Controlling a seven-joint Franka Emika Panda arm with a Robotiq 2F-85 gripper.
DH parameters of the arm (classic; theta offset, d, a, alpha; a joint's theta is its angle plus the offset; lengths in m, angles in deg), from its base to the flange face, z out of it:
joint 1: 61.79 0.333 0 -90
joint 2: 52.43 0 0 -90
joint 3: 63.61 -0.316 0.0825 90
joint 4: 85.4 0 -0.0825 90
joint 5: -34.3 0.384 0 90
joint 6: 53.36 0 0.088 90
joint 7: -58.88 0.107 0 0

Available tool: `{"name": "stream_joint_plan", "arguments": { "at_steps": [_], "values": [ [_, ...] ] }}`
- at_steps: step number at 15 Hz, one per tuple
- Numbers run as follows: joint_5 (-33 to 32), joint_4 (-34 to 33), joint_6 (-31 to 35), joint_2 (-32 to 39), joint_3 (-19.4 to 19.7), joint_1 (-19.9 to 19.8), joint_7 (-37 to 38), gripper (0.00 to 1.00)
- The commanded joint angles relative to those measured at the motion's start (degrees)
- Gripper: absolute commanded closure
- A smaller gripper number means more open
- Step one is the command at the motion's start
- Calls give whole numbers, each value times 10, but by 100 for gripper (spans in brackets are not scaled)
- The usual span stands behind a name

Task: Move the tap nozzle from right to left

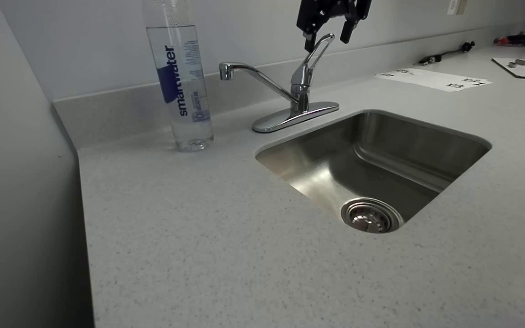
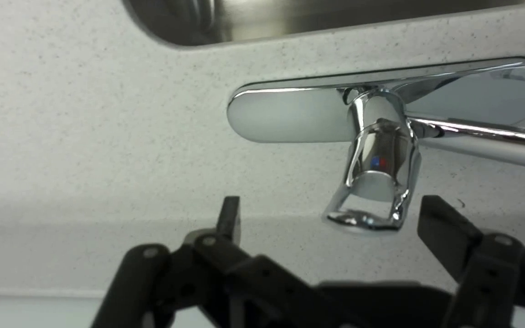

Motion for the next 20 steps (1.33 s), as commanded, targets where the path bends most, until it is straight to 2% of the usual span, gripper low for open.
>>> {"name": "stream_joint_plan", "arguments": {
  "at_steps": [1,12,20],
  "values": [
    [15,-41,-40,6,-13,-16,-42,0],
    [54,-68,-81,-17,-30,-38,-89,0],
    [74,-33,-128,-67,-37,-58,-126,0]
  ]
}}
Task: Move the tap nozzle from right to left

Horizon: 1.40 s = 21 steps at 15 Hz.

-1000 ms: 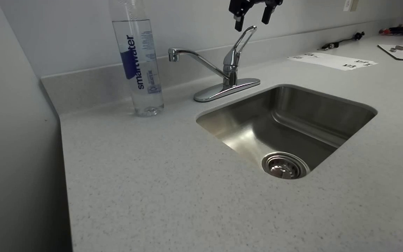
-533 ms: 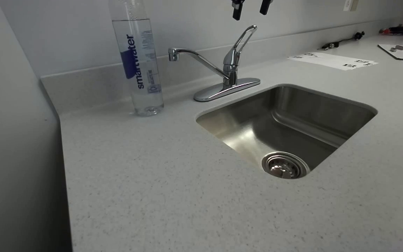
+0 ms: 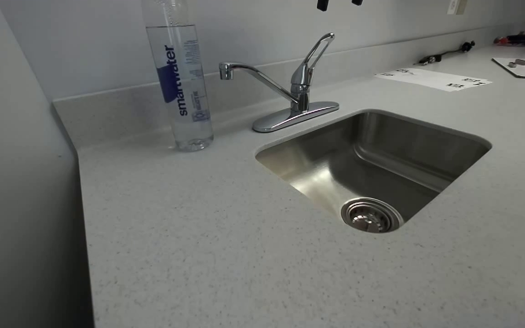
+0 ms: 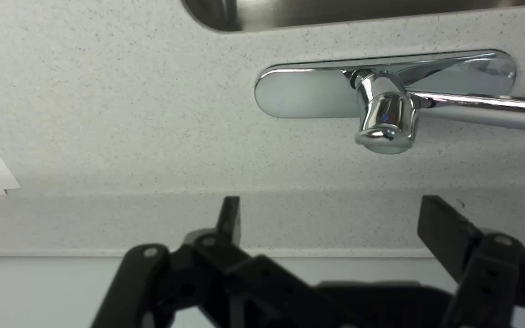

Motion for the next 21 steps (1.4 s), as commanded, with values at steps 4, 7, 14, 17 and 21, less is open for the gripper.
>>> {"name": "stream_joint_plan", "arguments": {
  "at_steps": [4,7,14,17,21],
  "values": [
    [26,65,-15,-67,-16,-24,-36,0],
    [31,105,-11,-99,-18,-29,-46,0],
    [81,224,36,-185,-23,-43,-46,0],
    [115,270,83,-216,-25,-48,-51,0],
    [171,326,144,-261,-25,-55,-82,0]
  ]
}}
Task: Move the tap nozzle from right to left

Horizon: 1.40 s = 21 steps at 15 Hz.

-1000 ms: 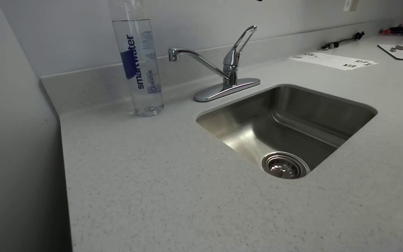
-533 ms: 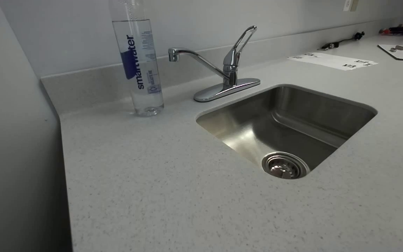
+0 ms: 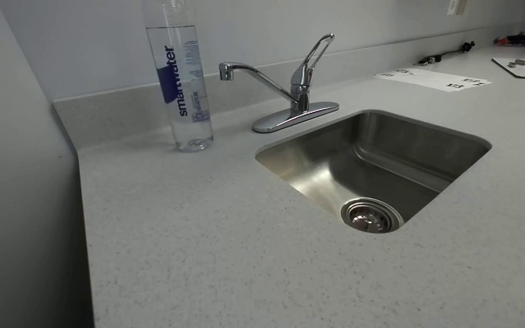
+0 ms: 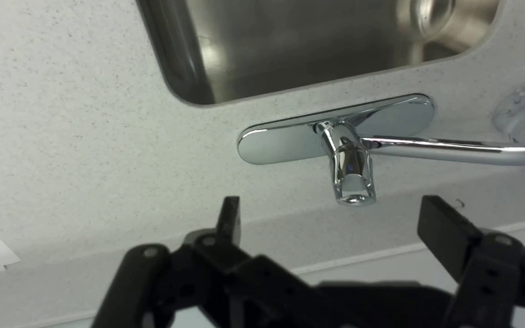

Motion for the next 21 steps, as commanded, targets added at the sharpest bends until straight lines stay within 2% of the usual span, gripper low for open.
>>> {"name": "stream_joint_plan", "arguments": {
  "at_steps": [1,11,14,15,21],
  "values": [
    [60,75,48,-66,-11,-20,-51,0],
    [169,127,47,-129,0,-20,-164,0],
    [181,134,47,-135,2,-19,-180,0],
    [159,111,37,-114,-4,-22,-151,0],
    [162,115,37,-118,-4,-22,-157,0]
  ]
}}
